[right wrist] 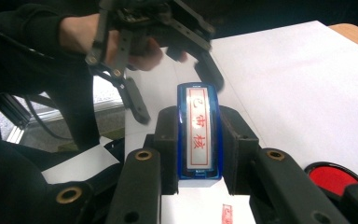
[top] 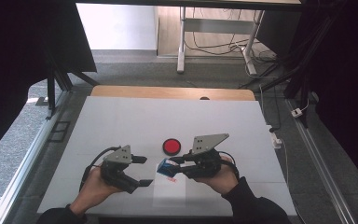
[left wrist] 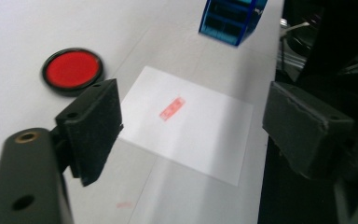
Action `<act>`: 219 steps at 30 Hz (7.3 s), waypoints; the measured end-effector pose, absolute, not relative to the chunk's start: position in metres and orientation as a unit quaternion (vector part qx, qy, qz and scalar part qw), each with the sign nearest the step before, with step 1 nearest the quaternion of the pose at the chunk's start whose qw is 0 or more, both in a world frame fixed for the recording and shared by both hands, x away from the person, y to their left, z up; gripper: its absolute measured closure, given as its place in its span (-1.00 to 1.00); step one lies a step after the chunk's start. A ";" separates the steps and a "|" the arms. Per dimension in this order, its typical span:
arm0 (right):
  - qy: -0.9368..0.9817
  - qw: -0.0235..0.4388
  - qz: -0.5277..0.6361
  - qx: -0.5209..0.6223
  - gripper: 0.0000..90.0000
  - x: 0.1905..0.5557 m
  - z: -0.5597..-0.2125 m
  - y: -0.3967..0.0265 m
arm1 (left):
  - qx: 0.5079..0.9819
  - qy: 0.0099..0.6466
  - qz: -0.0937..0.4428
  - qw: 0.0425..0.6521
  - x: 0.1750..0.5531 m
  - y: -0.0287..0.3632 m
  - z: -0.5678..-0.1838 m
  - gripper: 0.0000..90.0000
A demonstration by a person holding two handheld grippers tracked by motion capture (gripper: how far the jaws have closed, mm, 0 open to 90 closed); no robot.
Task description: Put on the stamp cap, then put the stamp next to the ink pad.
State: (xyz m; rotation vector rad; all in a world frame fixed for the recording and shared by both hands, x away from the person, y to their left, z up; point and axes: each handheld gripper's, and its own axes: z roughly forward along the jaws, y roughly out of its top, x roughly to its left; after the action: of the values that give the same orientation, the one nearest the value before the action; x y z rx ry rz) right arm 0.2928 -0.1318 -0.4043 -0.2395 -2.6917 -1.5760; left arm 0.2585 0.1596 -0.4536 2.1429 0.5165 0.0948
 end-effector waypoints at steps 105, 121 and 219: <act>-0.856 -0.174 -0.360 -0.326 0.58 0.365 -0.443 -0.246 | 0.822 0.422 0.102 0.368 0.199 0.247 -0.477 -0.94; -0.858 -0.183 -0.329 -0.348 0.58 0.378 -0.463 -0.258 | 0.822 0.424 0.096 0.368 0.200 0.248 -0.477 -0.93; -0.831 -0.149 -0.402 -0.354 -1.00 0.304 -0.440 -0.249 | 0.814 0.427 0.090 0.384 0.199 0.254 -0.478 -0.97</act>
State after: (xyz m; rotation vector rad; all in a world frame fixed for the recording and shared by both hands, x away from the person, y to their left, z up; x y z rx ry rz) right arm 0.3035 -0.2495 -0.4404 -1.2330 -2.8922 -1.3984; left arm 0.1989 0.2539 -0.4777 2.0739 1.0890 0.2288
